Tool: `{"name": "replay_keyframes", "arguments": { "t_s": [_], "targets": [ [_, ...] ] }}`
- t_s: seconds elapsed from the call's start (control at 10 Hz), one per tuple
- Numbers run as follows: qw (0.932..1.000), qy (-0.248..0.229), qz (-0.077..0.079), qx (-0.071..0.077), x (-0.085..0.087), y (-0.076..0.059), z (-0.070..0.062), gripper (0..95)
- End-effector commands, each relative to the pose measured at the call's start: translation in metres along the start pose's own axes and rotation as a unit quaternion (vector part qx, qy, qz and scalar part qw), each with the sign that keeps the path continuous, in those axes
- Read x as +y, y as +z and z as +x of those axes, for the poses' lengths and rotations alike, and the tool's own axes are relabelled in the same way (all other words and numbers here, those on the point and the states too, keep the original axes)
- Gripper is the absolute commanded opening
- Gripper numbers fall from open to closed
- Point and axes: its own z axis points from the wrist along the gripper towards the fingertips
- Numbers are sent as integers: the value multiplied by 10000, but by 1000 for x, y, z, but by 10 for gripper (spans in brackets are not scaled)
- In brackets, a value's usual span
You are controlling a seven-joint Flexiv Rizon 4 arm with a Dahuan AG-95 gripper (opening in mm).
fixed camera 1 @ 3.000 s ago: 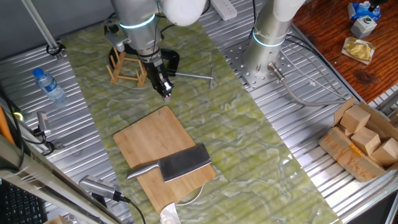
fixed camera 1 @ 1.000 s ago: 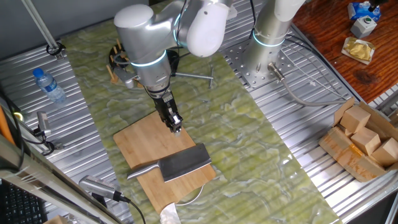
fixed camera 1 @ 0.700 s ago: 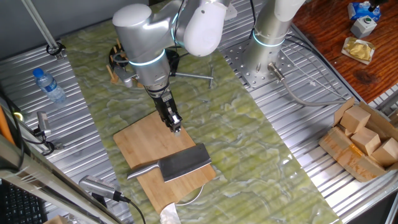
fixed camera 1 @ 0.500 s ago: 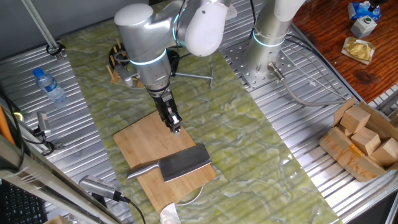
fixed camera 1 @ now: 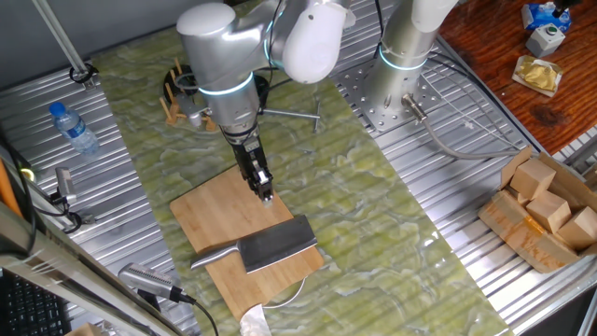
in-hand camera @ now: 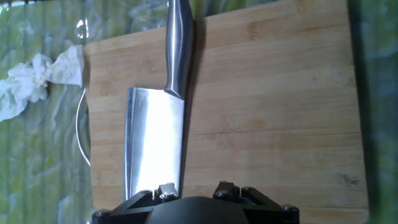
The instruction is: Put the knife on the knife rack
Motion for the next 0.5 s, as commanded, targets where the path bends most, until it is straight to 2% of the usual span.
{"name": "replay_keyframes", "arguments": {
  "t_s": [0.1,0.5],
  "targets": [
    [10000,31,39,-14,4,5,-1,380],
    [9998,165,52,-73,20,19,-4,380]
  ]
}}
